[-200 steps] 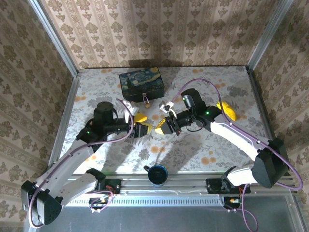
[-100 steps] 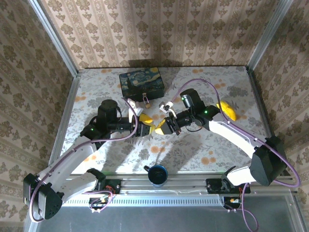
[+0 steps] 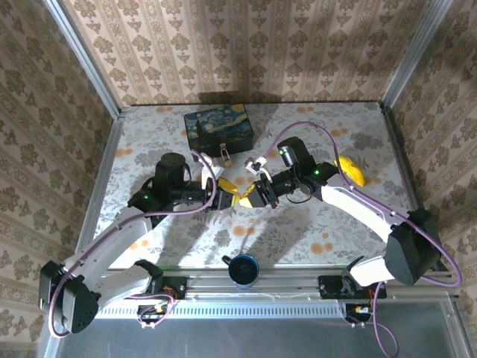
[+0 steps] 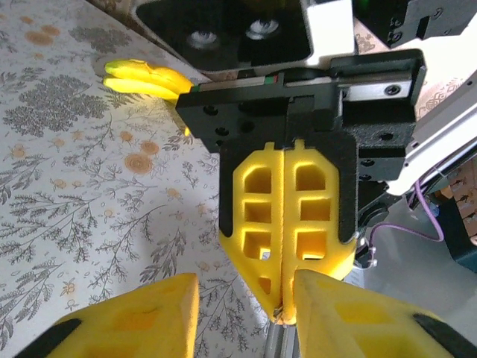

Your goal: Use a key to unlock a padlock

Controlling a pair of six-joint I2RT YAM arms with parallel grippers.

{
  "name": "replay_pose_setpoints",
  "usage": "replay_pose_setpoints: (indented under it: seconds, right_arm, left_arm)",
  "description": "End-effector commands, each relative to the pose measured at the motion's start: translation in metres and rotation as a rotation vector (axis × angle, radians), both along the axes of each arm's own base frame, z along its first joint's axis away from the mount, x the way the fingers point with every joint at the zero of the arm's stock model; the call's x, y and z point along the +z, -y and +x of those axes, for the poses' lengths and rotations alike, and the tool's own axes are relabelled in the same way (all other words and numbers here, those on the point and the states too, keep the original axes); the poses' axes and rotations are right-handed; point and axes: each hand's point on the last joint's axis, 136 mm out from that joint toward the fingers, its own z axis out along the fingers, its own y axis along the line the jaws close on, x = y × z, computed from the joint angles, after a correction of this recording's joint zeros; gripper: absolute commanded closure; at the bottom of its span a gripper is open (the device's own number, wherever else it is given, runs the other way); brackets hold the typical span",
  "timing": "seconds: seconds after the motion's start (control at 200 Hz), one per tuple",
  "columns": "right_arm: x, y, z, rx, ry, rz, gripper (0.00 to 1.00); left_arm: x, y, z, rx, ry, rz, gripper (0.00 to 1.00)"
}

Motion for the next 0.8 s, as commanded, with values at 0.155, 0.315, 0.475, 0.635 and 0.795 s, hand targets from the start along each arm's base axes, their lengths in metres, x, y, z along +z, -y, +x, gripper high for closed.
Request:
replay_pose_setpoints:
  seconds: [0.155,0.315,0.475,0.635,0.795]
  right_arm:
    - [0.018,-0.002,0.001,0.015,0.033,0.046,1.00]
    - [0.018,-0.002,0.002,0.014,0.034,0.052,1.00]
    - [0.021,-0.003,0.004,0.008,0.043,0.066,1.00]
    - [0.022,-0.004,0.007,-0.012,0.047,0.073,1.00]
    - [0.013,-0.004,0.023,-0.102,0.058,0.051,0.94]
  left_arm:
    - [-0.005,0.000,-0.009,-0.040,-0.030,0.006,0.66]
    - [-0.006,0.002,-0.011,-0.053,-0.042,-0.002,0.72]
    - [-0.008,0.006,-0.014,-0.080,-0.066,-0.010,0.94]
    - [-0.008,0.006,-0.009,-0.038,-0.043,-0.007,1.00]
    - [-0.002,0.003,0.001,0.023,-0.021,0.005,1.00]
